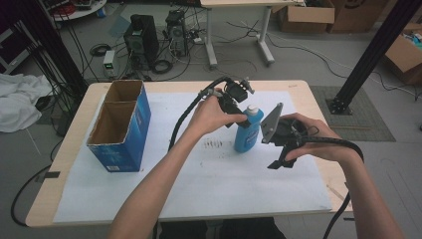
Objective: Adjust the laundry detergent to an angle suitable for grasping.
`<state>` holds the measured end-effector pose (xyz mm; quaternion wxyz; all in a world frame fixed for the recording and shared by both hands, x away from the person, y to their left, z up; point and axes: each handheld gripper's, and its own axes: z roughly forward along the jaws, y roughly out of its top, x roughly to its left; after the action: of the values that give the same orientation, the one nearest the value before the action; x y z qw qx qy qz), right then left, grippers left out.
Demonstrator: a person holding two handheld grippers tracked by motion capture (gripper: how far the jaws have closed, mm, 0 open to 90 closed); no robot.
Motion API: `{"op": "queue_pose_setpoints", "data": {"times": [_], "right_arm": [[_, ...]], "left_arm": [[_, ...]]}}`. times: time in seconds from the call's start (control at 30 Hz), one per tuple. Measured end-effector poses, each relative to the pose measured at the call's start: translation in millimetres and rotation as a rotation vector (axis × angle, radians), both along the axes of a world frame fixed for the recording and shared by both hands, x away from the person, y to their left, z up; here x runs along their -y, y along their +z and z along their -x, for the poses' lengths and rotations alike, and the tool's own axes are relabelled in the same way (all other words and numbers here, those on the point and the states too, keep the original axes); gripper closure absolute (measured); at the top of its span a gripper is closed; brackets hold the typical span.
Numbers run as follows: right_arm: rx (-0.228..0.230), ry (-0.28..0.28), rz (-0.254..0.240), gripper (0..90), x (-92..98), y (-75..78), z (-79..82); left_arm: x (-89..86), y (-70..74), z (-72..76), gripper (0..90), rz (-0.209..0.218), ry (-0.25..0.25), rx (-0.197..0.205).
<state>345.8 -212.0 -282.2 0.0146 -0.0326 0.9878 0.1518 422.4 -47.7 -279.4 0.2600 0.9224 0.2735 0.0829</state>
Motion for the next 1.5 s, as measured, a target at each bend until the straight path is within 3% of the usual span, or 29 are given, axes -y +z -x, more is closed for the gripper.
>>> {"op": "queue_pose_setpoints", "data": {"times": [0.27, 0.5, 0.8, 1.5], "right_arm": [[0.002, 0.002, 0.005, 20.4, 0.3, -0.4, -0.4], [-0.002, 0.005, 0.007, 20.4, -0.8, -1.7, 0.1], [-0.005, 0.007, 0.011, 20.4, -1.1, -3.4, 0.3], [-0.009, 0.002, 0.011, 20.4, 0.8, -5.7, -0.2]], "left_arm": [[15.2, -21.6, 7.0, 16.9, 0.056, 0.046, 0.031], [21.1, -31.4, 8.1, 17.1, 0.071, 0.093, 0.069], [25.6, -48.6, 10.5, 19.6, 0.137, 0.16, 0.097], [31.4, -69.0, 12.4, 23.2, 0.169, 0.201, 0.129]]}}
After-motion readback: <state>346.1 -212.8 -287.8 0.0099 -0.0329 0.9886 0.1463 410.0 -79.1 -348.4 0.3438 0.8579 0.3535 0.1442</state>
